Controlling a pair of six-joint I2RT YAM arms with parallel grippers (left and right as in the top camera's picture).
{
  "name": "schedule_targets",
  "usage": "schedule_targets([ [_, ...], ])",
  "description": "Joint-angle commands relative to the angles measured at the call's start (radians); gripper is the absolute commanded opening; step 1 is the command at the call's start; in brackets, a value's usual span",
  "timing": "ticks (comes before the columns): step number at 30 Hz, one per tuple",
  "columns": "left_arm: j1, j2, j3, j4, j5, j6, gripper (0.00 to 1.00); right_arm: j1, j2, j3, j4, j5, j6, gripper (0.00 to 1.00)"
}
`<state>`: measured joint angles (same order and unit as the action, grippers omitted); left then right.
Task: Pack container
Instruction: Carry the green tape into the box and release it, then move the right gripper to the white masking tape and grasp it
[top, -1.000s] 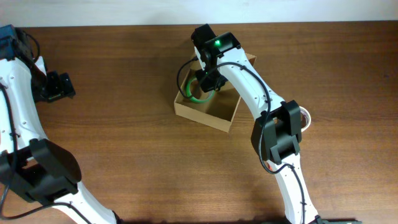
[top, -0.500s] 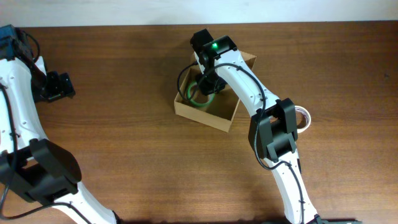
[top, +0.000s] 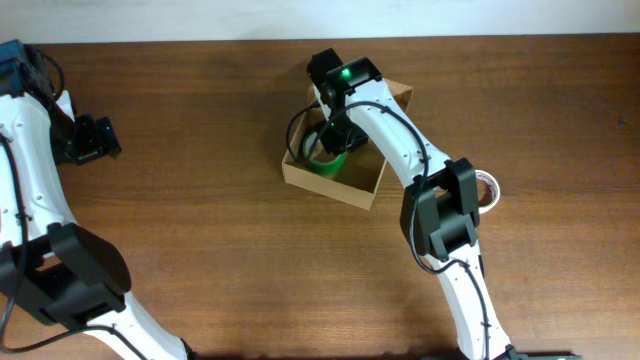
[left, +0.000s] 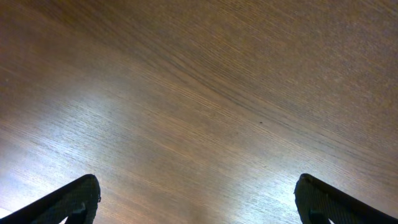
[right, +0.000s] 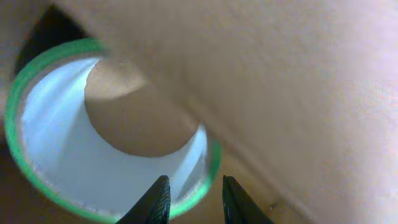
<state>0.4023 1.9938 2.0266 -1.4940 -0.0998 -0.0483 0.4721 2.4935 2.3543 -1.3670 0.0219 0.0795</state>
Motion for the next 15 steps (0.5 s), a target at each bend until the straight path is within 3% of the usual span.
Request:
schedule_targets([
  [1,0.005,0.005,-0.007,0.003,0.014,0.012,1.00,0.004,-0.183,0.079,-0.027,0.036,0.006,0.31],
  [11,0.005,0.005,-0.007,0.003,0.014,0.012,1.00,-0.003,-0.523,0.420,-0.296,0.368,0.057,0.48],
  [15,0.005,0.005,-0.007,0.003,0.014,0.012,1.00,-0.083,-0.647,0.410,-0.332,0.401,0.096,0.48],
])
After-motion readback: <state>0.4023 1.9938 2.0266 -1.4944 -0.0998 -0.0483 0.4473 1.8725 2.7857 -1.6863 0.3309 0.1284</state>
